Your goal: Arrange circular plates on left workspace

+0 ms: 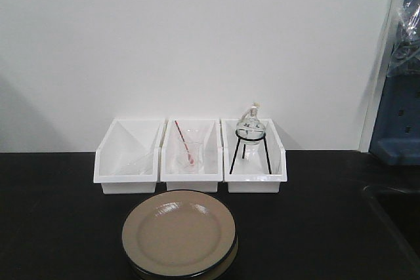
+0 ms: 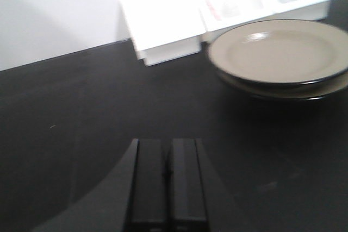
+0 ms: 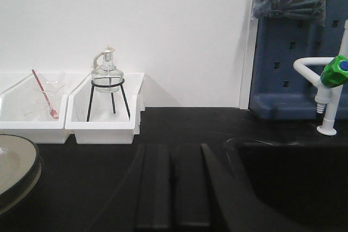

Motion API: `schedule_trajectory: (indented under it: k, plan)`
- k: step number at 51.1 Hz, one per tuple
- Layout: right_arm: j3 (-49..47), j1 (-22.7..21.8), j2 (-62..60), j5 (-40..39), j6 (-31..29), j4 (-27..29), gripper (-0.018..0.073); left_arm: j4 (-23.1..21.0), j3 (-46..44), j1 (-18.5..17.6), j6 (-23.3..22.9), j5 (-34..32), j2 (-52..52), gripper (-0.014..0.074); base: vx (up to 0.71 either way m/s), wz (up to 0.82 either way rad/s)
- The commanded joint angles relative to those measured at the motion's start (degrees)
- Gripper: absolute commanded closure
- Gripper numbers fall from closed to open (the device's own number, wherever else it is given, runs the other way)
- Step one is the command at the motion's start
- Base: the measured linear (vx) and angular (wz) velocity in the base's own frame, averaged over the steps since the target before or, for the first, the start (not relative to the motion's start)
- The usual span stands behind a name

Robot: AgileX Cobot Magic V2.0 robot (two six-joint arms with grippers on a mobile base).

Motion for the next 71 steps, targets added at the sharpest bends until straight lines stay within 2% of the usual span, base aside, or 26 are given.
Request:
schedule_trajectory:
  k: [1, 5, 7, 9, 12, 54, 56, 60, 66, 68, 71]
  plan:
    - [-1.49, -0.15, 0.14, -3.86, 0.15, -0.12, 0.0564, 12.34, 3.71, -0.41, -16.73, -12.18, -3.97, 0.0597, 0.0, 0.0]
    - [-1.49, -0.15, 0.14, -3.86, 0.15, -0.12, 0.0564, 20.02, 8.82, -0.36, -27.2, -18.79, -8.03, 0.0597, 0.0, 0.0]
    - [-1.49, -0.15, 0.14, -3.86, 0.15, -0.12, 0.0564, 23.27, 10.44, -0.36, -30.73, -20.52, -9.87, 0.0597, 0.0, 0.0]
    - [-1.49, -0.15, 0.14, -3.86, 0.15, -0.12, 0.0564, 27.59, 9.88, -0.36, -32.74, -16.24, -12.0, 0.0597, 0.0, 0.0]
    - [-1.49, -0.15, 0.14, -3.86, 0.15, -0.12, 0.0564, 31.47, 9.83, -0.36, -33.97, -13.66, -14.24, 0.0597, 0.0, 0.0]
    - [-1.49, -0.15, 0.14, -3.61, -0.1, -0.52, 0.0564, 30.83, 9.88, -0.36, -34.14, -12.95, -15.05, 0.0597, 0.0, 0.0]
    - [-1.49, -0.15, 0.09, -3.61, 0.47, -2.76, 0.0564, 30.83, 9.88, -0.36, -34.14, -12.95, -15.05, 0.0597, 0.0, 0.0]
    - [-1.49, -0.15, -1.45, 0.12, 7.27, -13.63, 0.0564, 30.83, 9.88, -0.36, -34.14, -12.95, -15.05, 0.0597, 0.0, 0.0]
    - [0.69, -0.21, -6.5, 7.81, 26.56, -30.2, 0.0564, 30.83, 9.88, -0.36, -34.14, -12.95, -15.05, 0.0597, 0.0, 0.0]
    - [2.93, -0.39, -8.85, 8.07, 30.74, -33.41, 0.0564, 30.83, 9.88, -0.36, -34.14, -12.95, -15.05, 0.0597, 0.0, 0.0]
    - [6.18, -0.8, -11.99, 7.25, 34.02, -34.62, 0.0564, 30.83, 9.88, -0.36, -34.14, -12.95, -15.05, 0.0597, 0.0, 0.0]
